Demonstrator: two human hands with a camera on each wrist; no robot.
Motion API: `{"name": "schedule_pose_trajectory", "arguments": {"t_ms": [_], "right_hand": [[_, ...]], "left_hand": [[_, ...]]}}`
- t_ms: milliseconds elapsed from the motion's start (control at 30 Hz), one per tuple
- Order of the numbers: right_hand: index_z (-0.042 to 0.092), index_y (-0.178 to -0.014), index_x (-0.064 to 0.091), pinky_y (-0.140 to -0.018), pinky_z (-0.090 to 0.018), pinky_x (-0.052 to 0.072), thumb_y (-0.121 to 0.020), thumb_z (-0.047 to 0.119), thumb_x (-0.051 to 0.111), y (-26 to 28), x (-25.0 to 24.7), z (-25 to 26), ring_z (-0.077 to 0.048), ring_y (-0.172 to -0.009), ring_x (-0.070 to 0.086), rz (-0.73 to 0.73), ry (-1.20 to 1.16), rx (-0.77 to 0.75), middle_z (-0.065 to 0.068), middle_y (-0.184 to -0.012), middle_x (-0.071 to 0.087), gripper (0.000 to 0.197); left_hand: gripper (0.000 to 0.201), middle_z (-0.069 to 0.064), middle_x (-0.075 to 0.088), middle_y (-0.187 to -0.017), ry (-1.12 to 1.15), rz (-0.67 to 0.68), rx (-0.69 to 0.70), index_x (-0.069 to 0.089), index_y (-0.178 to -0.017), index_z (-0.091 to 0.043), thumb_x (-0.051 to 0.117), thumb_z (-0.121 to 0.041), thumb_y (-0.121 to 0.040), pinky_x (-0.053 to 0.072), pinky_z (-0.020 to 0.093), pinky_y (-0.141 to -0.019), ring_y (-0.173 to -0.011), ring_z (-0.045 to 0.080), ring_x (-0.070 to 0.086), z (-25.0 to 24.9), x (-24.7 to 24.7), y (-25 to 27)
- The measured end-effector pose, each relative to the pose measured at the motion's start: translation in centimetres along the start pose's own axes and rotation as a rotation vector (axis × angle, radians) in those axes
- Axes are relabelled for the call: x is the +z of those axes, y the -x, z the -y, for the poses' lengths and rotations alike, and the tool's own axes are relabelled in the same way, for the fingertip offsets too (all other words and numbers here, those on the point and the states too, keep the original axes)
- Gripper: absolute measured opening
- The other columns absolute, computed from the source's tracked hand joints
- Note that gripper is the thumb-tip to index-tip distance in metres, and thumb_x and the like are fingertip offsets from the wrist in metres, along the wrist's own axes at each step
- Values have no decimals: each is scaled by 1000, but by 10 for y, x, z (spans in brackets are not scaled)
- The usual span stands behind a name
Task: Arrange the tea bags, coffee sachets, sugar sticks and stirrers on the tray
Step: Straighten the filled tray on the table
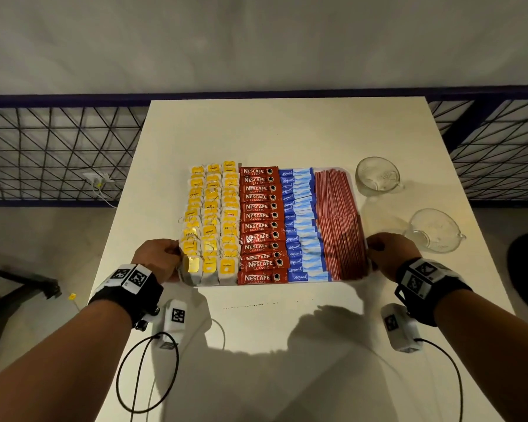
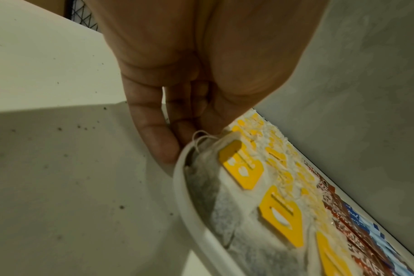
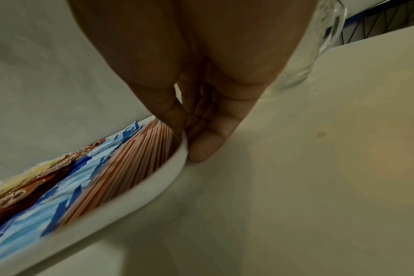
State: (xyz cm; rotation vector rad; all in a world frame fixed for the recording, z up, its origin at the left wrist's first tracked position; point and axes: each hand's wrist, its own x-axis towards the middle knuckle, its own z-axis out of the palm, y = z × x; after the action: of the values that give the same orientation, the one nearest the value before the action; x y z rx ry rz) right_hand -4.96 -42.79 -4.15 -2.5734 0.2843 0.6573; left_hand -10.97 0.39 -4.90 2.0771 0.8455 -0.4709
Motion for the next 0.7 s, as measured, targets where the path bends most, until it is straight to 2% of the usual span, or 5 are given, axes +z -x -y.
{"name": "schedule_pose_trajectory", "arguments": {"t_ms": [200,367,433,567,700], "right_hand": [[27,-79,68,-69,-28,47,-86,15,54,2,1,0,-17,-72,64,19,8,8,2,-73,69,20],[25,-74,68,-76,-33,54,-86,18,56,9,-4,2,-21,-74,67,17,-25,15,2,-72,70,19],[26,-84,66,-79,-33,53,-86,23,63,19,-4,-3,-21,-77,66,-18,-101,23,4,-81,69,5],[23,-98,63,-66,-21,40,-83,26,71,50,-13,-8,-8,-72,56,-161,-111,-163,13,-79,59,17],[15,-95,65,-58,-20,37,-79,21,75,62,-44,-16,-12,-64,51,-445,-165,-303,4,-74,55,20]], "left_hand": [[23,15,71,-88,-3,1,-17,69,-97,-18,57,-1,-87,60,48,-72,-72,34,70,3,-1,-2],[18,14,70,-90,-6,4,-24,70,-105,-12,60,-9,-90,60,48,-74,-75,33,70,1,-4,6],[13,10,70,-89,-69,-67,-4,71,-99,-14,64,-19,-90,61,43,-71,-74,29,69,-4,-14,16],[17,8,72,-95,-281,-290,188,72,-93,-14,65,-29,-88,50,32,-85,-92,31,66,-55,-23,43],[17,2,69,-92,-340,-260,461,69,-90,-17,64,-33,-88,37,24,-74,-95,25,62,-144,22,53]]}}
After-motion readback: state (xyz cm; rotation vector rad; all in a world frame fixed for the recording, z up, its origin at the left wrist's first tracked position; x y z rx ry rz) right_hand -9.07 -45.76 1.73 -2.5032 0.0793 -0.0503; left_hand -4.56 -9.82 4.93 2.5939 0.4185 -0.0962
